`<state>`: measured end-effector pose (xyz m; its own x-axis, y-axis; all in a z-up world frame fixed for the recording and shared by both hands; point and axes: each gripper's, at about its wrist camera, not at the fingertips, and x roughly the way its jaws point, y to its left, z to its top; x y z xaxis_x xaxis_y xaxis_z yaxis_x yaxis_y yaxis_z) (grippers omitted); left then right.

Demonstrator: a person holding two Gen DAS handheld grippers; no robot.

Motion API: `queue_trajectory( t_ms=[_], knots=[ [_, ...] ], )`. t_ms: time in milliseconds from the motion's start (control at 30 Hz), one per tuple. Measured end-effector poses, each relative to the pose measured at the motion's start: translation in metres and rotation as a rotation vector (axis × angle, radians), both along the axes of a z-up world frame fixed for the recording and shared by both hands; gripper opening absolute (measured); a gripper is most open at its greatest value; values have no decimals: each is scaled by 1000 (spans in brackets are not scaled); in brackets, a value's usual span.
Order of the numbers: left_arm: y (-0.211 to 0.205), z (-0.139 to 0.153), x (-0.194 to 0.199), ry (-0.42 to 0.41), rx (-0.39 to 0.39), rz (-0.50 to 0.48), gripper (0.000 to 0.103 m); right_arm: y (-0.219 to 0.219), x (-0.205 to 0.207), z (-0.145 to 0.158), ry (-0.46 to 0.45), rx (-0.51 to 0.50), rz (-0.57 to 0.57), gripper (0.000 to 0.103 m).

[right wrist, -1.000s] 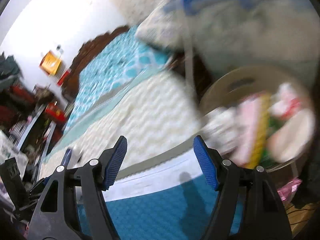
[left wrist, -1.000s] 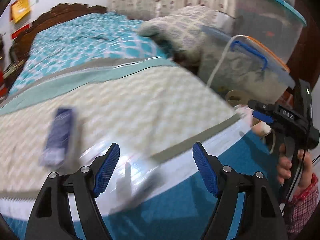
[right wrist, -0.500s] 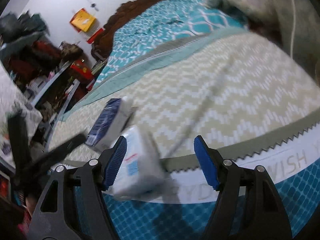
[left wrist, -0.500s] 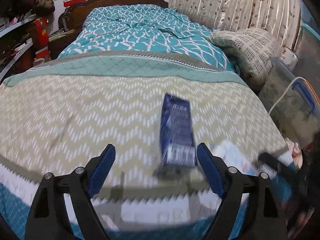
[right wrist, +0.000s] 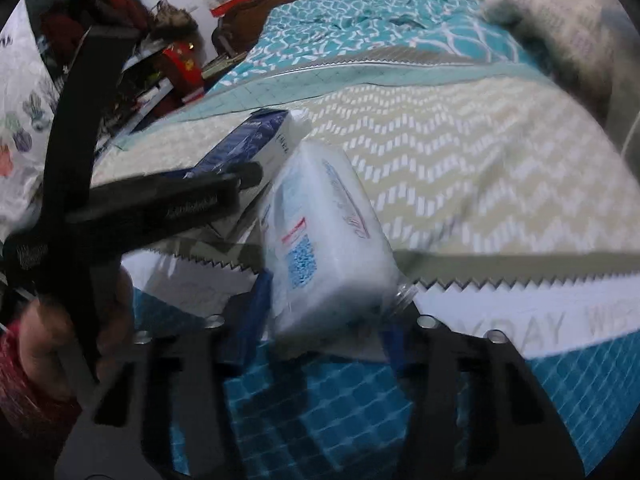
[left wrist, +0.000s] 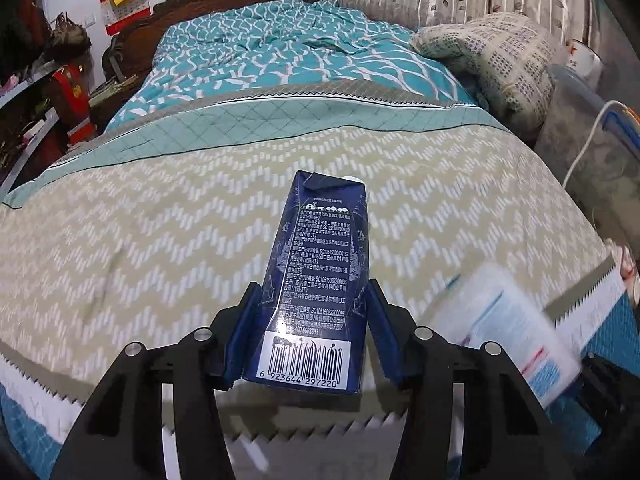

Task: Collect trash
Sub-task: 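Grasp the blue milk carton with the left gripper while the right grasps the white tissue pack, then lift the carton and tissue pack off the bed with both grippers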

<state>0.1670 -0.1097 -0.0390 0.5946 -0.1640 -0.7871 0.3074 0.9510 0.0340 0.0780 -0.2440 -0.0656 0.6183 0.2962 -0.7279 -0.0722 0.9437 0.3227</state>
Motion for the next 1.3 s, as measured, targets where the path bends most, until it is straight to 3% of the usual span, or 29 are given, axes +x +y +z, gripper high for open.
queue_trajectory(
  t_ms=[100,533,767,867,967,1300],
  knots=[
    [15,1,-19,-5,-26,-8,49,6,-13,2,-13,-25,-30,45],
    [59,1,-95,-64,-71,-65,49,3,-96,2,-28,96,-161,42],
    [69,0,-106,-66,-123,-101,49,-13,-113,-6,-7,172,-254,58],
    [71,0,-106,-59,-149,-117,49,-6,-112,-6,-35,160,-215,76],
    [74,1,-105,-53,-174,-142,49,3,-104,-4,-33,116,-177,84],
    [76,-1,-101,-25,-217,-198,52,21,-99,-3,-12,-13,-159,87]
  ],
)
